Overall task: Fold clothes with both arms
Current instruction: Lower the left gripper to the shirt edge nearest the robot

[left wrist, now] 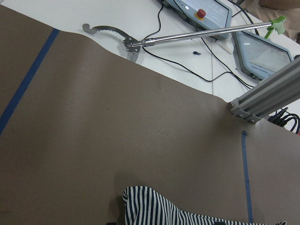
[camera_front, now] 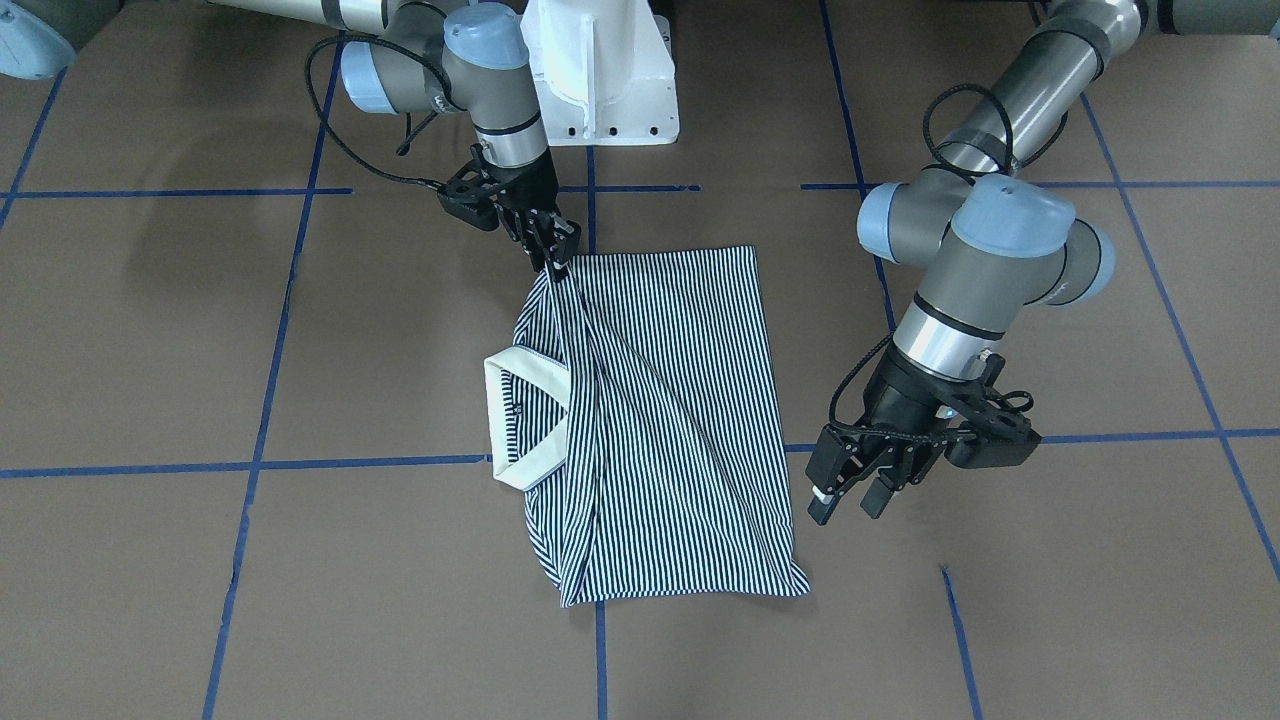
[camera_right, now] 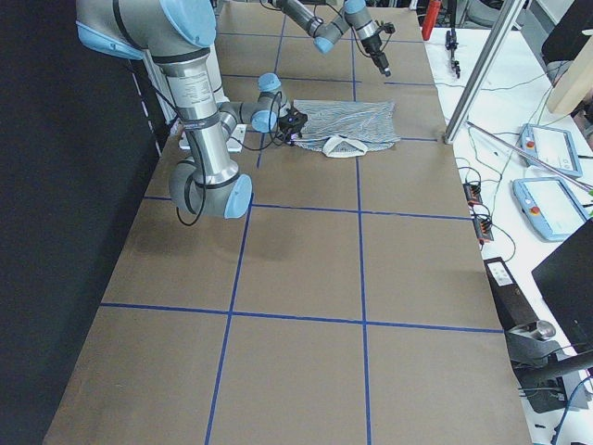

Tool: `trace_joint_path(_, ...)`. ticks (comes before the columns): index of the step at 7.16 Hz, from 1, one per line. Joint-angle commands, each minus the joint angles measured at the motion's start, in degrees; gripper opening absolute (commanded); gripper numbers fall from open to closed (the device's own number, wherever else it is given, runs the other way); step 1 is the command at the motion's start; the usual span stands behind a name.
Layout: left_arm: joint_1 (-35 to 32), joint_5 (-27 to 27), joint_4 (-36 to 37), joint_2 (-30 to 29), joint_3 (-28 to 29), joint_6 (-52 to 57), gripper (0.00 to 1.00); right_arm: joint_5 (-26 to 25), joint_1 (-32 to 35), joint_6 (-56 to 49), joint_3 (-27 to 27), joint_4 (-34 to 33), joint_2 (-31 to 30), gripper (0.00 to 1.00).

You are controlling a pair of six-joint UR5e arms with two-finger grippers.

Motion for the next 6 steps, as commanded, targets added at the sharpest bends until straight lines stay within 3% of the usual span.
trace_joint_path(1, -0.09, 0.00, 0.00, 0.42, -0.59, -0.09, 0.75, -0.07, 0.04, -0.13, -0.05, 0.06, 0.26, 0.00)
trace_joint_path(3, 0.17, 0.00, 0.17, 2.25, -4.52, -2.53, 0.75, 0.10, 0.57, -0.66, 0.48, -0.02, 0.35, 0.00)
trace_joint_path(4, 1.48, -0.09, 0.52, 6.79, -10.73, -6.04, 0.75, 0.36, 0.66, -0.58, 2.31, -0.03, 0.18, 0.00)
trace_joint_path(5, 8.02, 0.78, 1.31, 11.97, -19.32, -12.95, 0.75, 0.45, 0.83, -0.66, 3.63, -0.03, -0.43, 0.00)
trace_joint_path(6, 14.61, 5.31, 1.58, 15.85, -23.40, -19.98, 0.75, 0.45, 1.01, -0.58, 5.65, -0.81, -1.05, 0.00)
